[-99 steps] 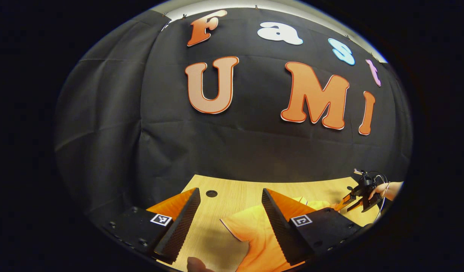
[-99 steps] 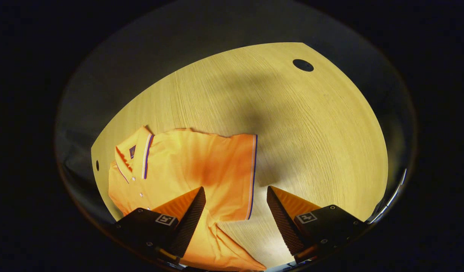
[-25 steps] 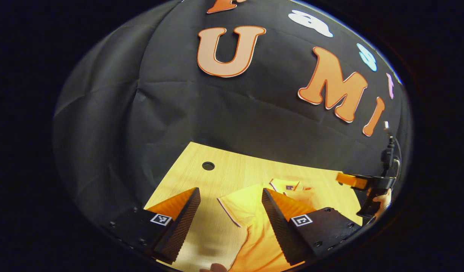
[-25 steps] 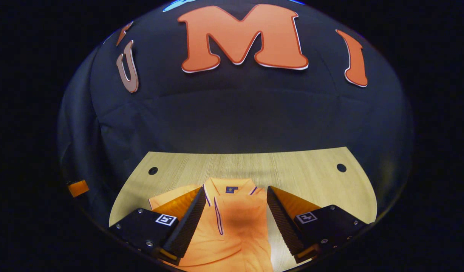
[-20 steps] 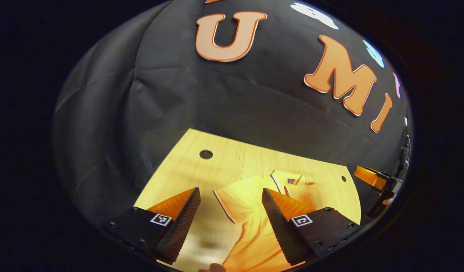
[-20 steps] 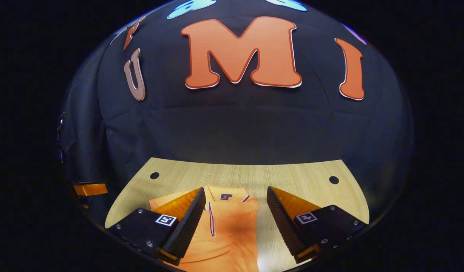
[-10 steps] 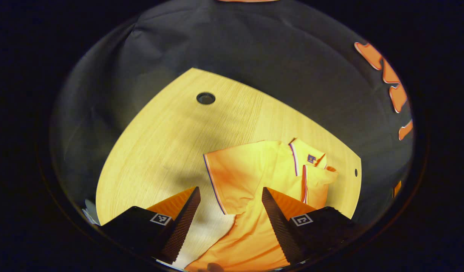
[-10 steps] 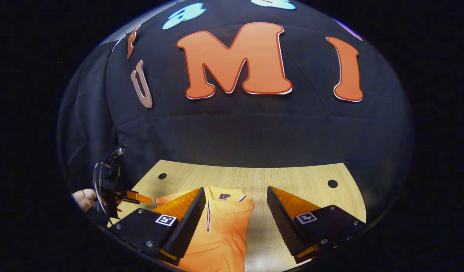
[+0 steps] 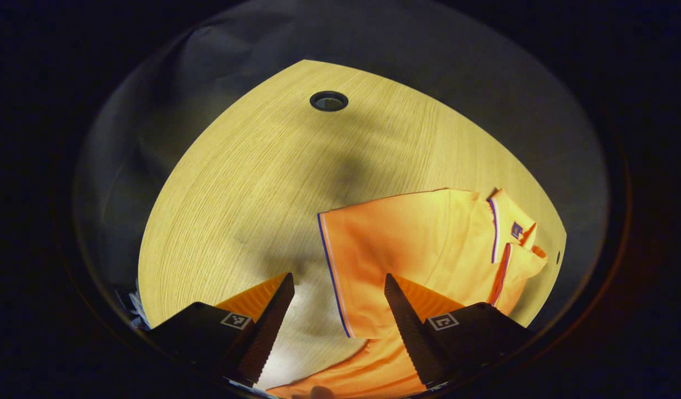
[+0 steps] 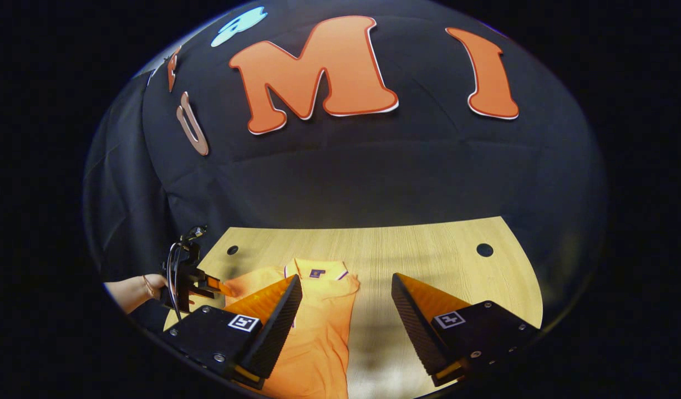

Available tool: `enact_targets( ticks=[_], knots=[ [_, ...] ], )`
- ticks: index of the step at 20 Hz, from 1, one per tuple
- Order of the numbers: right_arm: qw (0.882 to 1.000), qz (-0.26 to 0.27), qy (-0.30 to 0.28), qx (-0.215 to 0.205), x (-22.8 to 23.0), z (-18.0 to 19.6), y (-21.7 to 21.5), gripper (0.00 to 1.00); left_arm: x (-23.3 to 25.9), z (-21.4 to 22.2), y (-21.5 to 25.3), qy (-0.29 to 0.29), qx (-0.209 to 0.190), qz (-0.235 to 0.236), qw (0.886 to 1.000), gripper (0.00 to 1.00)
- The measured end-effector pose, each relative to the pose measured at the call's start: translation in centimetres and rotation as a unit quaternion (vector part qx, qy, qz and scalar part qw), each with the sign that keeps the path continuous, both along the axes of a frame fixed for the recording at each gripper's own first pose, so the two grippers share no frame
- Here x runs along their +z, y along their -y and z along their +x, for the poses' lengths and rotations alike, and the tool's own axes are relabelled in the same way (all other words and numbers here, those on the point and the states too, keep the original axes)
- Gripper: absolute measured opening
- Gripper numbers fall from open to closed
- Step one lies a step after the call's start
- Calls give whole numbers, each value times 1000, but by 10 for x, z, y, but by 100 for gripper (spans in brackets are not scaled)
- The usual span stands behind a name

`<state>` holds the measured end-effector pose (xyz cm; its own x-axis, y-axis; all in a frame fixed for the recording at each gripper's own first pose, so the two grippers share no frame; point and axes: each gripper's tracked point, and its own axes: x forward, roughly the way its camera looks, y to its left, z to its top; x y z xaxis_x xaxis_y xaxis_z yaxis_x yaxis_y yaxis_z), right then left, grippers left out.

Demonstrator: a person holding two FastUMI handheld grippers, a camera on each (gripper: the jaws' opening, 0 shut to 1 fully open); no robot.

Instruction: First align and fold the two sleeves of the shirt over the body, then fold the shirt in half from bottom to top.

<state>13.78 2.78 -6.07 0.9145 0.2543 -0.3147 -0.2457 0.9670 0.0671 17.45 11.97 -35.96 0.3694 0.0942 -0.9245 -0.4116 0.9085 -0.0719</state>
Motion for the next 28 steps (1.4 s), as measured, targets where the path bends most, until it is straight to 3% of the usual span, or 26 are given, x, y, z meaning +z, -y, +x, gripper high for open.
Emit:
enact_targets(
  ticks=[4, 9, 10, 14, 15, 16, 21, 28],
  knots=[
    [1000, -2, -10, -18, -12, 5, 21, 99, -8, 8, -6, -8, 6, 27, 1000, 98],
    [999, 20, -20, -24, -15, 5, 31, 99, -7, 12, -1, -9, 10, 42, 999, 89],
    [999, 21, -23, -26, -17, 5, 33, 99, -9, 14, 2, -8, 9, 41, 999, 81],
    [999, 23, -28, -26, -20, 0, 40, 99, -9, 19, 9, 12, 23, 41, 999, 16],
    [999, 20, -27, -28, -21, -2, 43, 99, -4, 17, 9, 24, 27, 39, 999, 13],
    [999, 17, -27, -32, -22, -2, 46, 99, -7, 21, 8, 27, 31, 37, 998, 1],
    [999, 15, -22, -31, -22, -10, 51, 99, 16, 19, 13, 60, 15, 42, 997, 1],
    [1000, 20, -10, -22, -17, -19, 45, 99, 73, 17, 45, 106, -53, 71, 990, 1]
  ],
)
